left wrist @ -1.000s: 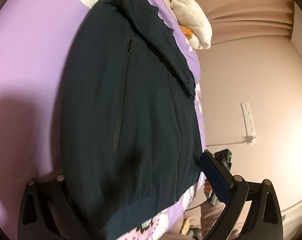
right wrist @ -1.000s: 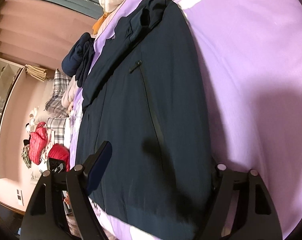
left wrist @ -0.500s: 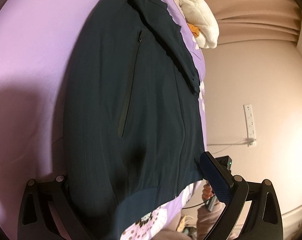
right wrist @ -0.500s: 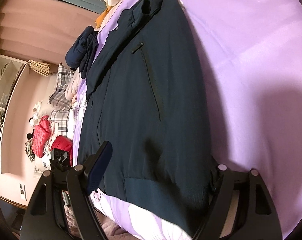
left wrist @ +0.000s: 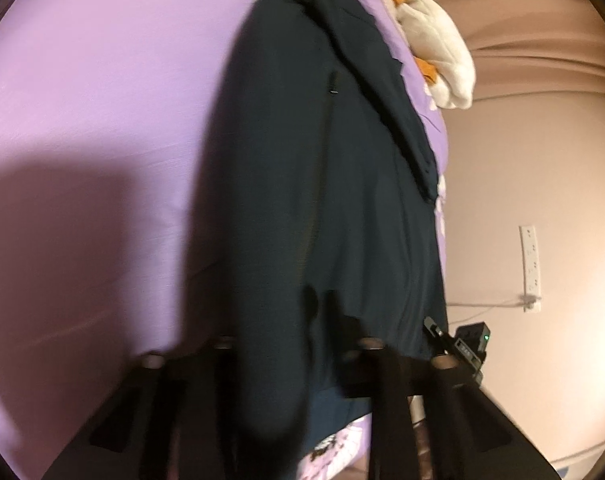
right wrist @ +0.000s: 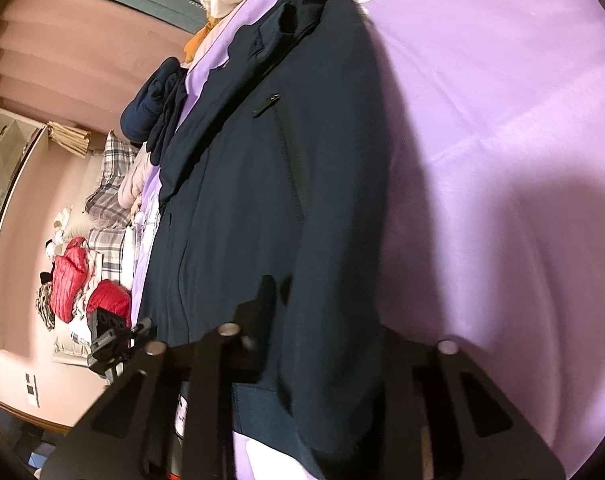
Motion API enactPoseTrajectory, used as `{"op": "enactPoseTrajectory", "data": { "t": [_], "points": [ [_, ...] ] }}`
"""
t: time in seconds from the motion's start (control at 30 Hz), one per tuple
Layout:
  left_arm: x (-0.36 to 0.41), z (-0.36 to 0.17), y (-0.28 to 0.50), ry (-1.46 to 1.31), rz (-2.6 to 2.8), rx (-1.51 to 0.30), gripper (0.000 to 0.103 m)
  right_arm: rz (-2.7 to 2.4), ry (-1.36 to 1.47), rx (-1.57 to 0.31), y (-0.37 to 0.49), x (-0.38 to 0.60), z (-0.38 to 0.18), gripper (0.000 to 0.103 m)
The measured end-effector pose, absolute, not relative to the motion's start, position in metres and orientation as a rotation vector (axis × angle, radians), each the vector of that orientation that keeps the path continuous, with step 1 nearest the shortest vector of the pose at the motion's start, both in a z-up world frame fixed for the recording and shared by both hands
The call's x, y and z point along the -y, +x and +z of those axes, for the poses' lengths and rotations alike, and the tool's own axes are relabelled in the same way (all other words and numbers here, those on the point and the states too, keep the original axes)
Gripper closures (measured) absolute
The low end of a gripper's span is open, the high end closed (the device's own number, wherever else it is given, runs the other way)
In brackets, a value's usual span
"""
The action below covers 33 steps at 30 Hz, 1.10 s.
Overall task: Fold large clothes
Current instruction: 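Grasp the jacket's ribbed hem with the left tool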
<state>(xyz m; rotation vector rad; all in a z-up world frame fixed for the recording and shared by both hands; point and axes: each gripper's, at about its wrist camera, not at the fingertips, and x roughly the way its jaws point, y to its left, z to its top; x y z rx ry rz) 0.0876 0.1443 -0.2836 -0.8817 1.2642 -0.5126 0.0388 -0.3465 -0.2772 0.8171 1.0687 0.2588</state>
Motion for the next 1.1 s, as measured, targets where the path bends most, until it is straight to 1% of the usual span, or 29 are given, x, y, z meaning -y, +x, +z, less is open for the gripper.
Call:
{"op": "enactPoseTrajectory", "data": {
  "t": [0.13,0.2,0.37,0.53,0.73,1.1],
  "points": [
    [-0.147,-0.284,0.085,-0.925,-0.514,-1.236,0.097,0.249,0.801,-1.038,0.035,0.345,-0.275,0.087],
    [-0.141,-0.271,0.085,-0.862,-0.510,-1.206,0.097,0.262,0.787,-1.014,0.034,0.342,-0.269,0.090],
    [-0.118,-0.224,0.083,-0.685,-0.524,-1.104,0.097,0.312,0.765,-0.949,0.039,0.332,-0.252,0.091],
    [-0.097,-0.195,0.081,-0.544,-0.491,-1.040,0.097,0.377,0.809,-0.868,0.043,0.325,-0.239,0.091],
    [-0.082,-0.187,0.080,-0.462,-0.467,-1.016,0.097,0.406,0.833,-0.829,0.048,0.317,-0.233,0.091],
    [-0.076,-0.182,0.078,-0.438,-0.465,-1.002,0.097,0.402,0.841,-0.815,0.045,0.318,-0.233,0.091]
  ]
}}
